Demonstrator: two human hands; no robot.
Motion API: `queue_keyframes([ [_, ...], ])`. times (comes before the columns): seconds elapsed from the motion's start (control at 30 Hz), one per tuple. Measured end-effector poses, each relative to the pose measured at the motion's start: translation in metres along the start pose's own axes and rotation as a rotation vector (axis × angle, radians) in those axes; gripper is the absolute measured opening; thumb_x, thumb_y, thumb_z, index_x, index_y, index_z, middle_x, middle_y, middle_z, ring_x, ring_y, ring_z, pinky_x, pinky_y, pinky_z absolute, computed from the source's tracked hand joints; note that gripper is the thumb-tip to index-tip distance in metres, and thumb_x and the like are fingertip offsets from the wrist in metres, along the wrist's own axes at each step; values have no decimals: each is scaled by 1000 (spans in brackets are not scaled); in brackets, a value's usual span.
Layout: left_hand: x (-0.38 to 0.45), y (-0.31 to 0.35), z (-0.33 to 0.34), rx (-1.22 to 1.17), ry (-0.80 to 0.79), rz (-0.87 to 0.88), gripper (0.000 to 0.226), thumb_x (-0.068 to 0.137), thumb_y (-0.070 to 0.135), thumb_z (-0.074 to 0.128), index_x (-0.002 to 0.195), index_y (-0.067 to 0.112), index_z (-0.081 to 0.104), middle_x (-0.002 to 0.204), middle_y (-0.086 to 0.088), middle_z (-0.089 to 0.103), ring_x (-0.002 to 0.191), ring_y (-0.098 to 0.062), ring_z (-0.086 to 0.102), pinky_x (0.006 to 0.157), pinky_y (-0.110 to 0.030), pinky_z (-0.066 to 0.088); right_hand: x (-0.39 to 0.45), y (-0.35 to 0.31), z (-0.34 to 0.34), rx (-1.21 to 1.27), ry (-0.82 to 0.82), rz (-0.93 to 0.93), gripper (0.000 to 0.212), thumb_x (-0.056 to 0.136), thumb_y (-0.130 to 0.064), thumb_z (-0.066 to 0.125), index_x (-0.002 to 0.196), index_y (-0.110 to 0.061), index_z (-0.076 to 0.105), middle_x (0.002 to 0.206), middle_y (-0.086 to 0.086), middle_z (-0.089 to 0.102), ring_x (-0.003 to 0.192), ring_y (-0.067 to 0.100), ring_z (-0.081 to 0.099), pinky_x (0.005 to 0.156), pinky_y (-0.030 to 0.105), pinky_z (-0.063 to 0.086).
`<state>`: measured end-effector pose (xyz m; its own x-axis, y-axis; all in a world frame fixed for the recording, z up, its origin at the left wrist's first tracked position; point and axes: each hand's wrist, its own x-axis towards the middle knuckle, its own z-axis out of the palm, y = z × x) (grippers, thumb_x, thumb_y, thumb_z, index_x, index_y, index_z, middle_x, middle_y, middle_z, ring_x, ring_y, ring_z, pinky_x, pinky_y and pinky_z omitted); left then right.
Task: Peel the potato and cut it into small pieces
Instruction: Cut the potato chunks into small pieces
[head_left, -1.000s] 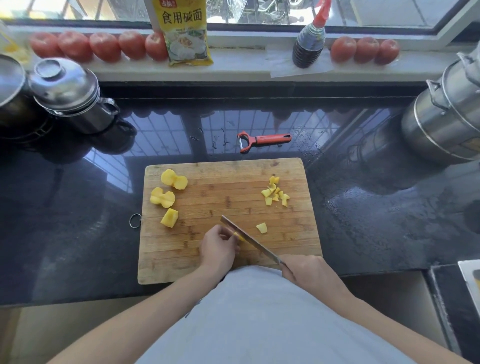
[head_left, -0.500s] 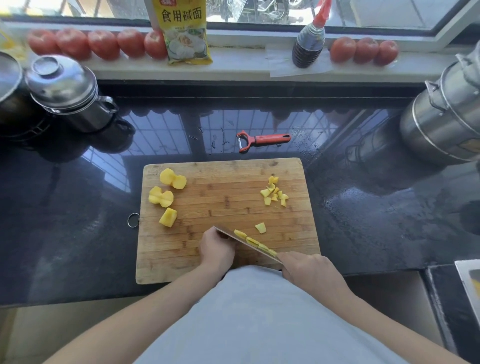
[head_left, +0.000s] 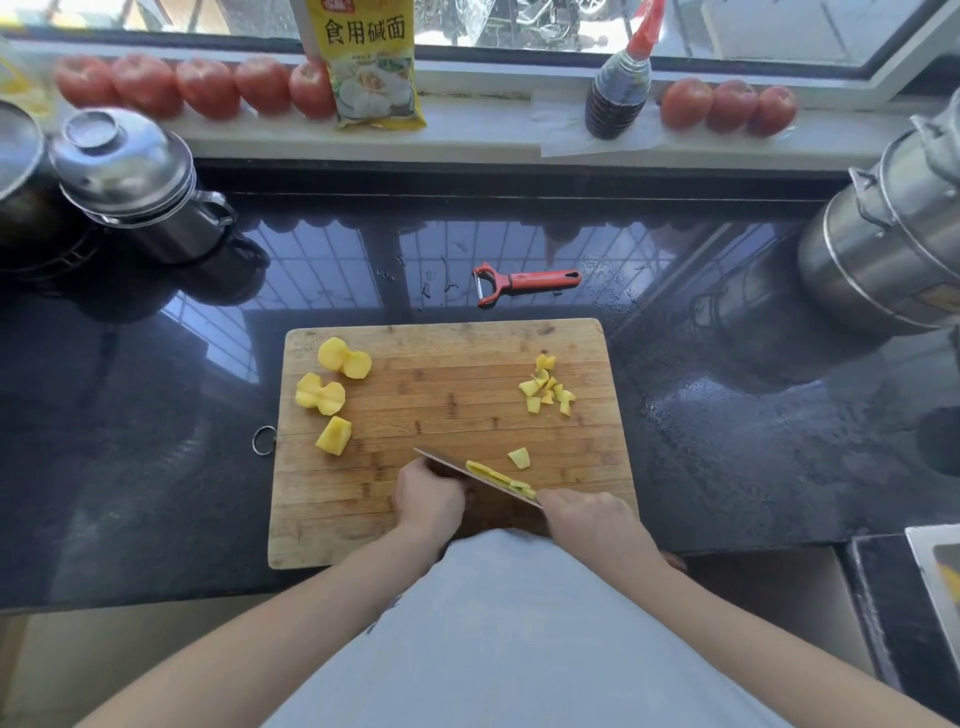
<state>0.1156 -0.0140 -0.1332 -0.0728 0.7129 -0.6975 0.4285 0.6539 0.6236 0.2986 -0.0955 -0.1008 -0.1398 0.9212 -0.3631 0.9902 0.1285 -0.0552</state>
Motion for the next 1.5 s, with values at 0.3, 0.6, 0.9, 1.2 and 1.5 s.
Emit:
queue_keyframes([
  [0.3, -4, 1, -3, 355, -52, 228, 6, 99, 21, 65, 103, 23, 62, 93, 1, 70, 90, -23, 67, 72, -37, 52, -1, 4, -15, 454, 42, 234, 26, 101, -34, 44, 87, -19, 61, 80, 1, 66, 74, 31, 59, 65, 41, 49],
  [0.6, -13, 20, 2, 801, -164, 259, 26, 106, 32, 41, 94, 13, 53, 107, -15, 68, 100, -42, 63, 74, -38, 43, -7, 5, -21, 536, 17, 303, 25, 101, -27, 49, 78, -22, 57, 69, -7, 58, 68, 25, 57, 62, 39, 47],
  [0.9, -12, 22, 8, 119, -299, -180, 32, 106, 15, 40, 96, -2, 65, 81, -22, 75, 53, -27, 67, 45, -27, 53, -12, -7, -22, 532, -168, 293, 25, 103, -29, 43, 86, -14, 53, 84, 7, 64, 89, 31, 63, 66, 32, 33],
  [1.2, -13, 21, 13, -49, -307, -267, 28, 107, 9, 42, 90, -4, 59, 68, -24, 68, 50, -31, 65, 45, -31, 53, -23, -6, -28, 354, -296, 256, 21, 104, -25, 38, 85, -17, 43, 92, 15, 67, 81, 33, 60, 70, 37, 48],
  [1.5, -14, 24, 11, 54, -298, -193, 24, 97, 0, 45, 88, -2, 67, 68, -20, 72, 52, -29, 66, 45, -27, 53, 18, -25, -22, 409, -212, 257, 26, 103, -27, 40, 100, -10, 59, 101, 16, 68, 95, 41, 64, 69, 39, 45],
])
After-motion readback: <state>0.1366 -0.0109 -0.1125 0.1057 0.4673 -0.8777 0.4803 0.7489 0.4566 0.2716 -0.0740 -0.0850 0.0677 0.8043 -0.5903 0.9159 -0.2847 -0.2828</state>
